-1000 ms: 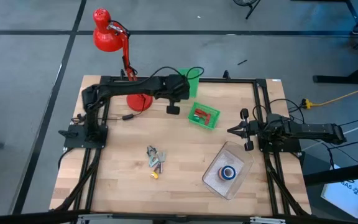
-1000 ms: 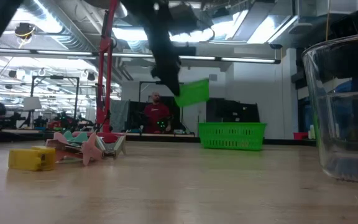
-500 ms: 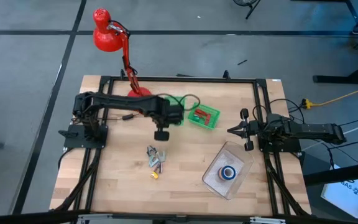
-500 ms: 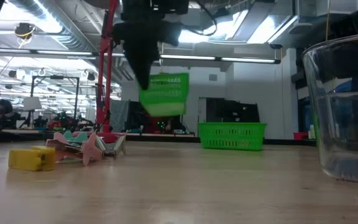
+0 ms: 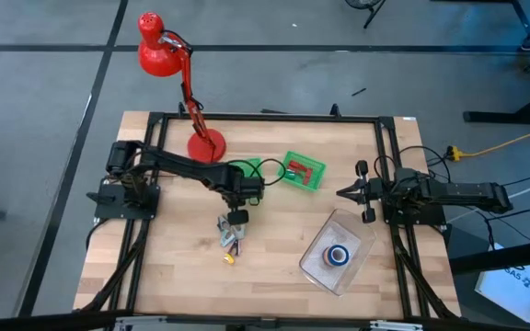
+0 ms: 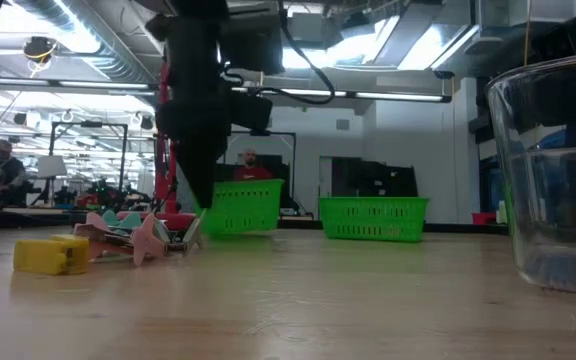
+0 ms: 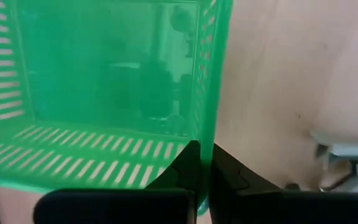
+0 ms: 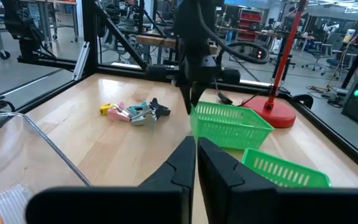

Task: Pick and place Stapler, Stapler remover, tape
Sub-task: Move the top green bin to the center of the table, then put the yellow stapler into the right green bin

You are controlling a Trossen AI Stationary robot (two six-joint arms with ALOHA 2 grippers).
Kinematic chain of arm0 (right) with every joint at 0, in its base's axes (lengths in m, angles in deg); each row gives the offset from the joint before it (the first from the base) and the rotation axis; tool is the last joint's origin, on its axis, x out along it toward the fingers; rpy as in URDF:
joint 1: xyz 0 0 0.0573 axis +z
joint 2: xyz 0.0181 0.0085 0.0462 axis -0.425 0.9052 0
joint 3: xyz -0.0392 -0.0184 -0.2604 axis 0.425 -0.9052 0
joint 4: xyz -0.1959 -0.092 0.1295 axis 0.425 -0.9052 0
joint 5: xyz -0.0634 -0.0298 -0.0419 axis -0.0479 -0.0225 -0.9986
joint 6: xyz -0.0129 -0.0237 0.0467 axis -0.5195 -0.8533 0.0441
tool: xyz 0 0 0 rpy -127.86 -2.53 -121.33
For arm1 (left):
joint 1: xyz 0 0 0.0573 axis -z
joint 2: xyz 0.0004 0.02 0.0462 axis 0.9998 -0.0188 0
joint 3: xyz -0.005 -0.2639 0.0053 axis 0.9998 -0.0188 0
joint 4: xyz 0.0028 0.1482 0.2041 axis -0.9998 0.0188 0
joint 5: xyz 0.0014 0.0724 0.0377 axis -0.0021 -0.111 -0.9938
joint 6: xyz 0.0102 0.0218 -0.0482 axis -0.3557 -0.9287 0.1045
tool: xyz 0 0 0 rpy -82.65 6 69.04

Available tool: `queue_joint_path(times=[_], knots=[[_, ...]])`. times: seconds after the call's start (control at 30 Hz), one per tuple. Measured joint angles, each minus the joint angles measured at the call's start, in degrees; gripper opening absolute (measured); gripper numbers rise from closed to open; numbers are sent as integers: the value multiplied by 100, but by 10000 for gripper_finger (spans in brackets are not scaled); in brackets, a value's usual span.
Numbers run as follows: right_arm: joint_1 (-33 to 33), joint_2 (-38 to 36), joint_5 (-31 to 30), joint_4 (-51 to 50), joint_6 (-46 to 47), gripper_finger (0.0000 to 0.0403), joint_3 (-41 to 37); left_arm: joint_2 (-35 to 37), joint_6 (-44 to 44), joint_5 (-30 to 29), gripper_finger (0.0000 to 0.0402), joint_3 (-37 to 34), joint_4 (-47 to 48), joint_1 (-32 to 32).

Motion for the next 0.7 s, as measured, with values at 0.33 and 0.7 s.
queue_joint_path(times=[0.33,0.7], knots=[[0,1,0,-1,-1,21,0,0,-86,-105,71,-98,-189,-2],[1,0,0,1,0,21,-1,340,-193,-115,175,116,-184,-9]])
